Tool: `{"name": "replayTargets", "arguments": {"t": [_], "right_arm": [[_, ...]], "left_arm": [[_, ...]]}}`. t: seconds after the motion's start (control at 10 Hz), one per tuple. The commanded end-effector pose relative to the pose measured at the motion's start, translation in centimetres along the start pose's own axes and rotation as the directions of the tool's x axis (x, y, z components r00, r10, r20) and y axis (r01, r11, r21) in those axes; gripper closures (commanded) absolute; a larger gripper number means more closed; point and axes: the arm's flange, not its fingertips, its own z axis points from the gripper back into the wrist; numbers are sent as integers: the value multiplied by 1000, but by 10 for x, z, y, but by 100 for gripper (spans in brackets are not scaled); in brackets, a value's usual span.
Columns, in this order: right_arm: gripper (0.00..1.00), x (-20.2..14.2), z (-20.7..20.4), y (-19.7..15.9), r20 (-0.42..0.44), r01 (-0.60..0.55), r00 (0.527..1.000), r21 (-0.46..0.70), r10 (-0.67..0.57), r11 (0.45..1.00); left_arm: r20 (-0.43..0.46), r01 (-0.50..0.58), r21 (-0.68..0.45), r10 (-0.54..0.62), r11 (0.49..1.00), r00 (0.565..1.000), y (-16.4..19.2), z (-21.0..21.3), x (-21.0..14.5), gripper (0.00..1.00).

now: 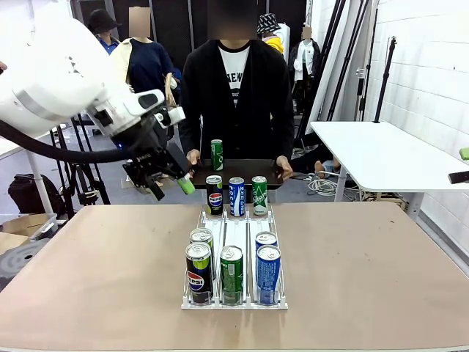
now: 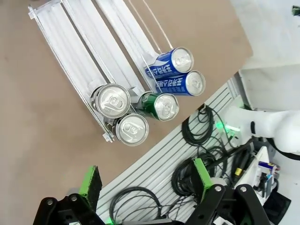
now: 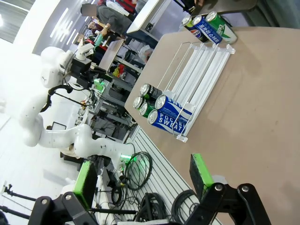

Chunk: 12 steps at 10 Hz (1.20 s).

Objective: Retrieve and hand over the desired beverage to the person.
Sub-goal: Pick up another can of the same type that the person held from the Automatic Can Dispenser.

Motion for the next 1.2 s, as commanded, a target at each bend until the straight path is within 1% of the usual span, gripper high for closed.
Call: {"name": "replayTargets", "arguments": {"t": [0.0,0.6,0.8,1.1], "right_arm": [[0,-2,-2,0,10,-3,1000,-10,3,1000],[0,-2,-2,0,10,-3,1000,-10,3,1000],[0,-2,-2,0,10,-3,1000,-10,3,1000],[0,-2,-2,0,10,-3,1000,-10,3,1000]], "left_arm": [[8,13,90,-13,996,1000,-13,-23,-8,0],[-27,42,195,-37,980,999,-42,-67,-4,0],[-53,48,245,-36,968,998,-51,-80,0,0],[-60,70,332,-53,941,997,-65,-91,4,0]]}}
